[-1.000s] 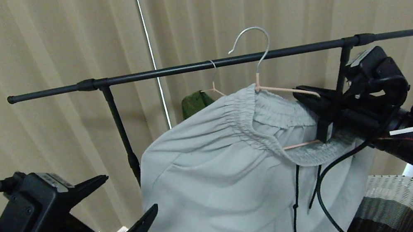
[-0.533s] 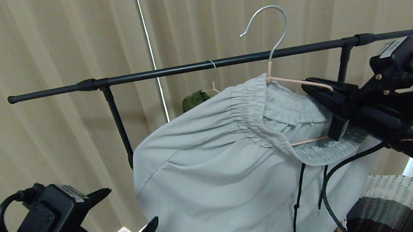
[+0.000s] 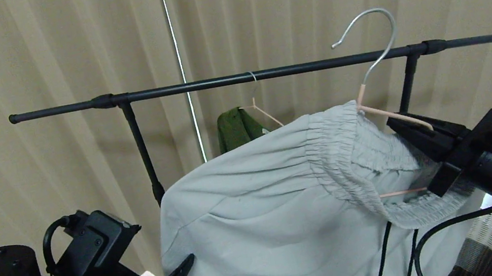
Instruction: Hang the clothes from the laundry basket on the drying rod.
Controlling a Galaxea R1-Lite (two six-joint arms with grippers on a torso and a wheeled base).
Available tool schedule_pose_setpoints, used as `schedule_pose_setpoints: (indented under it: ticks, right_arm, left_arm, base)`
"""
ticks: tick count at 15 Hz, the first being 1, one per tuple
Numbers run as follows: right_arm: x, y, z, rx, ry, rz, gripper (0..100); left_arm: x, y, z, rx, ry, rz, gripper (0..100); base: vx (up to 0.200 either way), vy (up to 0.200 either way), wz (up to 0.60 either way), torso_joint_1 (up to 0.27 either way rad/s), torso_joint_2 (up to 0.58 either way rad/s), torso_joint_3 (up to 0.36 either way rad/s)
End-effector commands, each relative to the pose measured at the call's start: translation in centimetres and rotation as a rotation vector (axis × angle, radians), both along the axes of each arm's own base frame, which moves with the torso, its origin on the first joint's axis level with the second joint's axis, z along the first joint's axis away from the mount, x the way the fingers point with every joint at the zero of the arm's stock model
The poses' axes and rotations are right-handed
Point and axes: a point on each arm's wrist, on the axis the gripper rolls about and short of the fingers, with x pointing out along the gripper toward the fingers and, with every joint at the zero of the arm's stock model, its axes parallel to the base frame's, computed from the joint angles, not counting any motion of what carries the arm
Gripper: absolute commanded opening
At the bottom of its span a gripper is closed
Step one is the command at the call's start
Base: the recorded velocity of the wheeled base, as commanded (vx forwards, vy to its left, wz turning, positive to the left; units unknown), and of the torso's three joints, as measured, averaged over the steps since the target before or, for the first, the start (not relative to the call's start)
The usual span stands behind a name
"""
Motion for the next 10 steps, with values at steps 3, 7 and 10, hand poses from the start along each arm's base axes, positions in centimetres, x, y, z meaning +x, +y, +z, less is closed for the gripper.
schedule_pose_setpoints:
  ticks: [3,7,10]
  right_arm:
    - [0.11,0.11,-0.02,0.021,-0.011,0.006,0]
    - [0.25,0.18,-0.17,0.018,-0.004,0.005,0]
    - [0.62,-0.07,-0.24,0.015,-0.002,-0.016,0]
  left_arm:
    - [-0.2,-0.01,-0.76,0.006,0.017,-0.009,100]
    - [-0.22,0.04,-0.7,0.005,0.014,-0.006,0]
    - [-0.16,0.15,-0.77,0.005,0.017,0.004,0]
  base:
    - [0.0,0.0,0.0,0.0,0.0,0.0]
    - [0.0,0.0,0.0,0.0,0.0,0.0]
    - [0.0,0.0,0.0,0.0,0.0,0.0]
